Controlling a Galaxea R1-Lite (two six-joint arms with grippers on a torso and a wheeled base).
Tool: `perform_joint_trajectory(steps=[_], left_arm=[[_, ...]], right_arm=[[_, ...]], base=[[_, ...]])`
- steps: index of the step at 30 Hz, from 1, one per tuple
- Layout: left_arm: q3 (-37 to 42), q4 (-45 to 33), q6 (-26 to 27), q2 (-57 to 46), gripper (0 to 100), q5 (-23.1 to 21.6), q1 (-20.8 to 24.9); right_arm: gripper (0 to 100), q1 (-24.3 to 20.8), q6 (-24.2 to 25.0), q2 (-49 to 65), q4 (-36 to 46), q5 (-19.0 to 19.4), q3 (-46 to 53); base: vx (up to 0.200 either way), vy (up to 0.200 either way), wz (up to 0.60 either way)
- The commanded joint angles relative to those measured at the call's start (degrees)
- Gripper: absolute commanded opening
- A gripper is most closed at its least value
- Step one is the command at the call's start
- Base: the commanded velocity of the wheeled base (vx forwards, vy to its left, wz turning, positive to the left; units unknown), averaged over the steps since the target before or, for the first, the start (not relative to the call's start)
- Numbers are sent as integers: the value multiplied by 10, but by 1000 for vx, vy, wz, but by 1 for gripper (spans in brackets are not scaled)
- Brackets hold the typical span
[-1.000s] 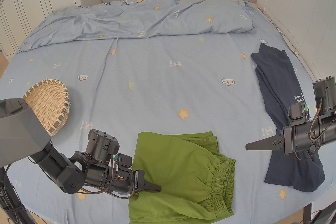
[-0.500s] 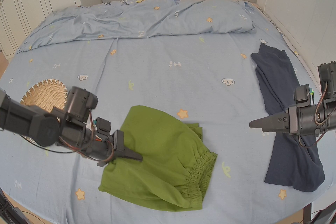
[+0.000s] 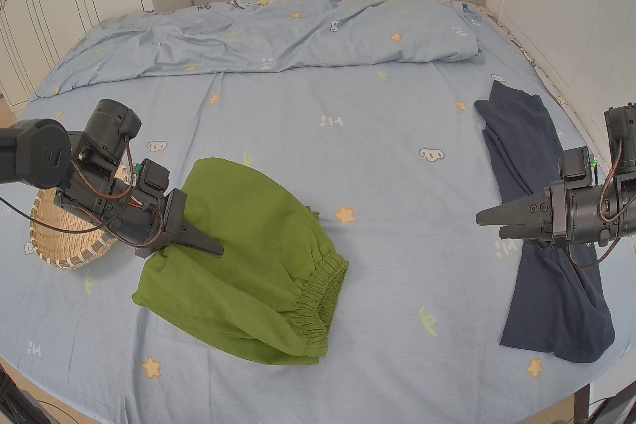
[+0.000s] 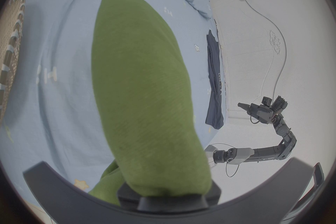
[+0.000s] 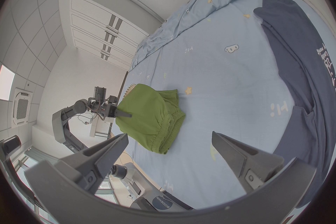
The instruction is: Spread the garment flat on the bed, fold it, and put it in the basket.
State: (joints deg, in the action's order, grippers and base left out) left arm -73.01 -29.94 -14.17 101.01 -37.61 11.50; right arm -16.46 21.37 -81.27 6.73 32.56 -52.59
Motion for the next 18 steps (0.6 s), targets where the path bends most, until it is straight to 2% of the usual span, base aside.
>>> perform_joint_trajectory(steps=[1,18], left_arm=[[-34,-20,0,-4,0,2,-5],[-36,-26,2,-6,0,5,-9]], right_arm=[[100,-1,1,-2,0,0,-2],[100,-2,1,-4,0,0,-1]], base=[[0,200,0],[0,200,0]])
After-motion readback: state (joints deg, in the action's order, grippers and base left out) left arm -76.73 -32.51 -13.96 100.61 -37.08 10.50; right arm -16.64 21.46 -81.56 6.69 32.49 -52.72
